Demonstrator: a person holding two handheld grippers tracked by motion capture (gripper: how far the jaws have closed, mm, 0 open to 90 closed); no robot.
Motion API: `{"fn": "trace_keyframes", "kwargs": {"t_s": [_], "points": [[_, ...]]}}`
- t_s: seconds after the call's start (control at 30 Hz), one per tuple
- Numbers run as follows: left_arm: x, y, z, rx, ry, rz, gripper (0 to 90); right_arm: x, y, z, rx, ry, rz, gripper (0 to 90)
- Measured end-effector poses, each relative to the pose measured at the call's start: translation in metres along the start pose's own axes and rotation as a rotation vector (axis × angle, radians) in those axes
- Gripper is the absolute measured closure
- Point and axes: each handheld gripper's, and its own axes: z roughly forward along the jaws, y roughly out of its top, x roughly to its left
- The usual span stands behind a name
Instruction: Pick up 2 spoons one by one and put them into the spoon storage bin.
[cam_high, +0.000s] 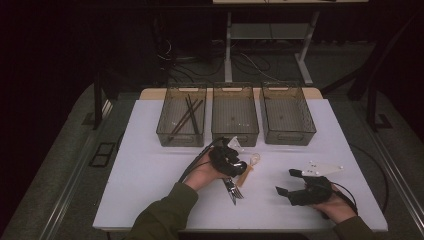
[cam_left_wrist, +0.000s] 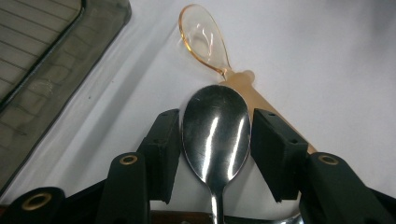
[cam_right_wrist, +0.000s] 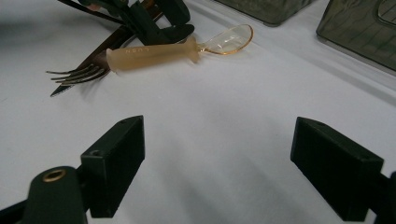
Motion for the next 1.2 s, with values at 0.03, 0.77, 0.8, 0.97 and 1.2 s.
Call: {"fn": "trace_keyframes", "kwargs": {"t_s": [0.03,0.77,0.8,0.97,1.2], "points": [[-0.0001,0.0001,0.0001,-0.001,0.002,-0.002,52.4,0.0,0.0,0.0,0.0,0.0,0.0,17.6],[0.0066,-0.0047,-0.0044,-0.01,0.009,-0.007,89.4,0.0003,0.0002,-0.0004,0.001,-0.001,-0.002,17.6],[0.0065,-0.0041,-0.004,-0.01,0.004,0.001,89.6,0.0002,0.0003,-0.0004,0.001,-0.001,-0.003,17.6],[0.004,-0.0035,-0.0024,-0.028,0.0,-0.029,89.7,0.0003,0.0003,-0.0004,0.001,-0.001,-0.004,17.6],[0.0049,-0.0025,-0.0088,-0.043,-0.012,-0.058,74.9,0.0003,0.0004,-0.0007,0.002,-0.002,-0.005,17.6]]}}
